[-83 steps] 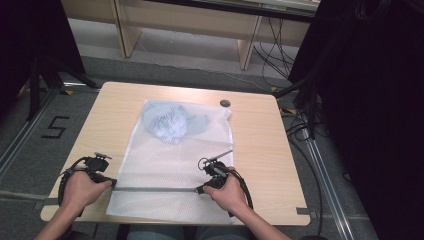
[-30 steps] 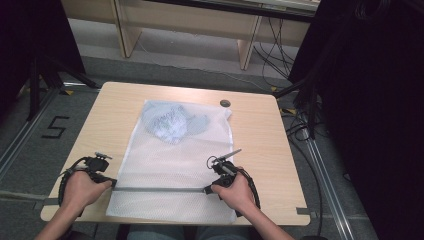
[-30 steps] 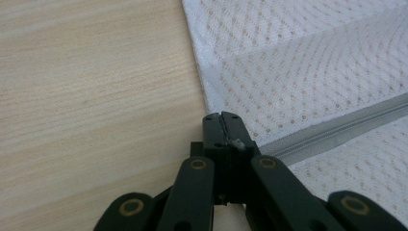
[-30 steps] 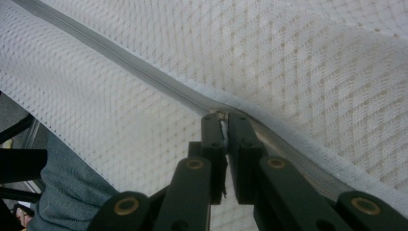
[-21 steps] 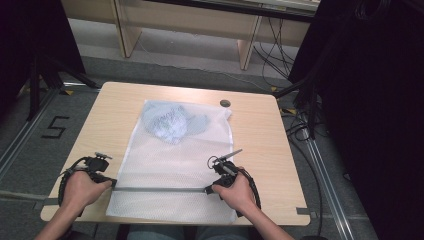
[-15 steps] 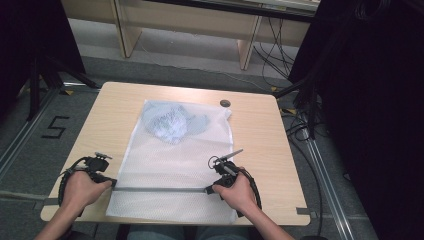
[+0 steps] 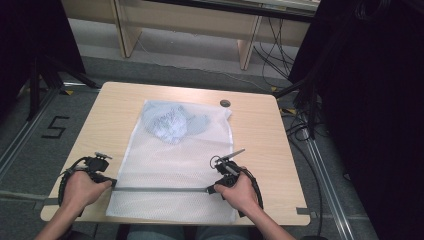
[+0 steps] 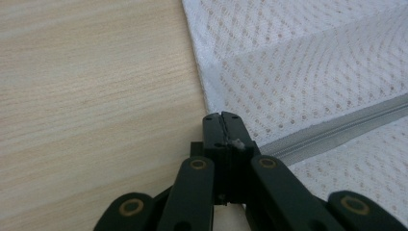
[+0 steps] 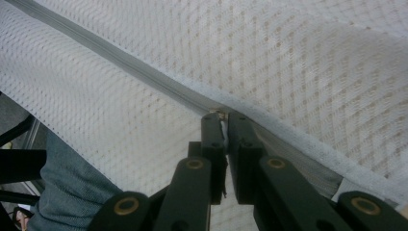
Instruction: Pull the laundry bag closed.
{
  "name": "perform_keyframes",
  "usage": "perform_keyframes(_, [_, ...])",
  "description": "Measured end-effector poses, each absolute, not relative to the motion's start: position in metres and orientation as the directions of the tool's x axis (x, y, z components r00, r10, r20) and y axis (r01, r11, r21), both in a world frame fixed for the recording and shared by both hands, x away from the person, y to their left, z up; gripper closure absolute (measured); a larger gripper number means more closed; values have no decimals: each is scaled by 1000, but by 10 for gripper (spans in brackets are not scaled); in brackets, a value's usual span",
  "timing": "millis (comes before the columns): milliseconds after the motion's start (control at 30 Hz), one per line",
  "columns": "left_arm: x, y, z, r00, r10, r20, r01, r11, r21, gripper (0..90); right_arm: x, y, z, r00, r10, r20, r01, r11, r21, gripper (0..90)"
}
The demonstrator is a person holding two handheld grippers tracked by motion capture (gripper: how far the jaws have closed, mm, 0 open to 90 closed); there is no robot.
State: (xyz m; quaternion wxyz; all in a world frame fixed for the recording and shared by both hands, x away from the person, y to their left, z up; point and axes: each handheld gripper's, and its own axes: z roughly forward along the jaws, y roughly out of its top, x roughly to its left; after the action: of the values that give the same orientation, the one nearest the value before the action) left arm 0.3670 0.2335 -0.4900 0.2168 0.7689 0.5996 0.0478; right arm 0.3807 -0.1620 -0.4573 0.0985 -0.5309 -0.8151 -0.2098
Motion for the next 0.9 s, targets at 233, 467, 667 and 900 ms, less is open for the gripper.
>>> perform_keyframes(233, [367,233,-490,273,944,-186,902,-184,391,897,383,-166,-460,-461,809,364,883,376,283,869])
perform_keyframes(467, [367,233,-490,272,944,-189,901,-181,394,898,381,-169,-456,-412,830,377,909,343,239,869])
perform_keyframes(667, [367,233,-490,271,944,-186,901,-182,393,897,381,-170,-455,-404,828,389,913,335,234,868])
perform_keyframes(900, [367,233,-490,273,944,-187,901,-183,393,898,381,-173,-455,-407,828,385,911,339,234,869])
